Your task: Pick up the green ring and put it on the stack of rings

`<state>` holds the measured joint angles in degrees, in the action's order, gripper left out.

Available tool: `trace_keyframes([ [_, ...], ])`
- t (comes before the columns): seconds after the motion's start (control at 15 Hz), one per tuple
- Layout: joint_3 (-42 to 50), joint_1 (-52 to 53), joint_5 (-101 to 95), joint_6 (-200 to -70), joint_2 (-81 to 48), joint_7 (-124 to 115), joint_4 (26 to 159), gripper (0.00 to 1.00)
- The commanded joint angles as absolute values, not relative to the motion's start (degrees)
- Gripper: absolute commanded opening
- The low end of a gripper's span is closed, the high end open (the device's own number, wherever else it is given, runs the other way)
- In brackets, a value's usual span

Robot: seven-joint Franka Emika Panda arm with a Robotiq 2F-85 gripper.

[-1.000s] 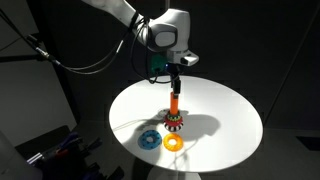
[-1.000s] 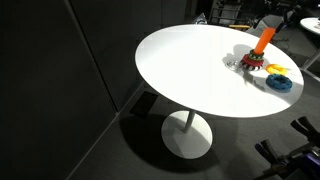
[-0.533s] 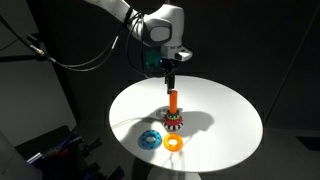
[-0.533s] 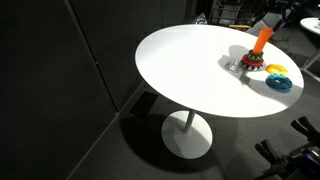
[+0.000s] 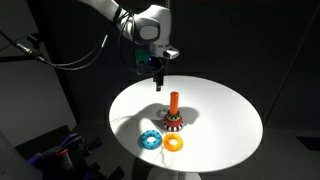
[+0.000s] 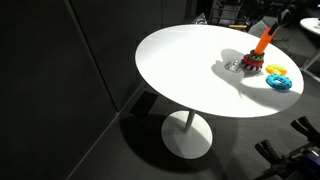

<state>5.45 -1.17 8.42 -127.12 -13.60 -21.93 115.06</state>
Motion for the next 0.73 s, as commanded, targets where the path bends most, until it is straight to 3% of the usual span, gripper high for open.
trace_keyframes([
  [0.0, 4.2, -0.9, 7.4, -127.2, -10.3, -17.9, 118.8, 1.00],
  [0.67, 2.8, -0.7, 7.8, -127.3, -11.4, -14.6, 119.5, 1.00],
])
